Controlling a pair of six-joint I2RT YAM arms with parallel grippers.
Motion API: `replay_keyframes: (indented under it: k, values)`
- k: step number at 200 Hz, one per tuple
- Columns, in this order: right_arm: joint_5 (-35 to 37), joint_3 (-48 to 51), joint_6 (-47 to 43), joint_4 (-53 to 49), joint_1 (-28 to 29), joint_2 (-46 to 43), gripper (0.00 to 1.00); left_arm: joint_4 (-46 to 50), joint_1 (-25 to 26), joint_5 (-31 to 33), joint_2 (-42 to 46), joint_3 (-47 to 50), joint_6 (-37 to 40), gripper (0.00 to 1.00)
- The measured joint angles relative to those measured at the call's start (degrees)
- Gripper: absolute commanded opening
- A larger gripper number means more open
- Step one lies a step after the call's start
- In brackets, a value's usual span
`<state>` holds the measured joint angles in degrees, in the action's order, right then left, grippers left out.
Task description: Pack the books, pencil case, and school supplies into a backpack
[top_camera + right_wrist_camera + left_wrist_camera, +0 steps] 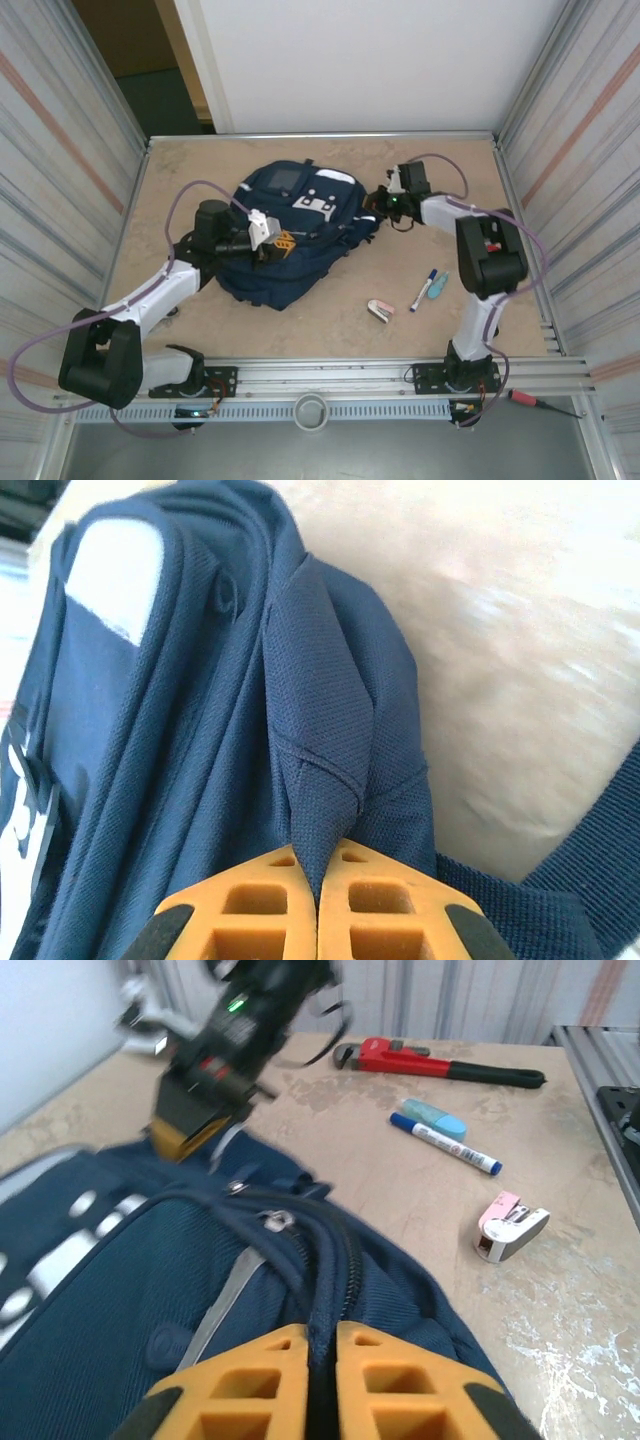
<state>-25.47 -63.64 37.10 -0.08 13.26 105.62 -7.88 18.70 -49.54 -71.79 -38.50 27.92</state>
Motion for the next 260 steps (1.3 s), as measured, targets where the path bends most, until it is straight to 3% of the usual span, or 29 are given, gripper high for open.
replay_keyframes:
  k: [9,27,48,73,87,121,144,178,203,260]
  values:
    - [2.8,4.5,0.0,0.3,-0.3,-4.4,0.04,0.4,0.2,2.9,-1.1,-0.7,-2.3,0.30]
    - [9.1,11.7,0.2,1.3,1.2,-11.5,0.14,1.9,0.0,10.6,-2.9,-2.4,-8.3,0.51]
    - [15.8,17.1,-0.2,0.6,7.5,-16.9,0.41,3.8,-0.9,22.0,-2.8,-3.3,-16.2,0.63]
    - [21.3,17.9,-3.2,-3.8,15.1,-21.2,0.54,6.8,-0.5,35.6,0.1,-3.4,-26.0,0.79]
    - [22.8,17.9,-5.8,-5.8,17.0,-24.3,0.56,8.2,3.7,43.1,2.5,-3.4,-29.1,0.89]
    - [24.1,15.2,-11.4,-5.2,18.2,-26.4,0.60,12.7,18.5,59.0,1.8,-6.8,-30.3,0.98]
    - [23.0,9.7,-13.4,-2.6,20.5,-21.4,0.61,14.7,22.0,68.1,-5.2,-11.6,-30.3,0.99]
    - [20.5,6.9,-13.7,1.7,21.1,-15.1,0.62,16.5,22.3,74.3,-14.3,-15.1,-30.4,0.99]
    - [19.2,6.7,-13.7,2.7,20.3,-11.3,0.62,16.9,22.3,76.5,-17.6,-16.9,-30.3,0.98]
    - [17.7,6.3,-13.7,4.2,18.6,-7.9,0.61,17.1,20.1,74.8,-17.4,-16.9,-31.2,0.77]
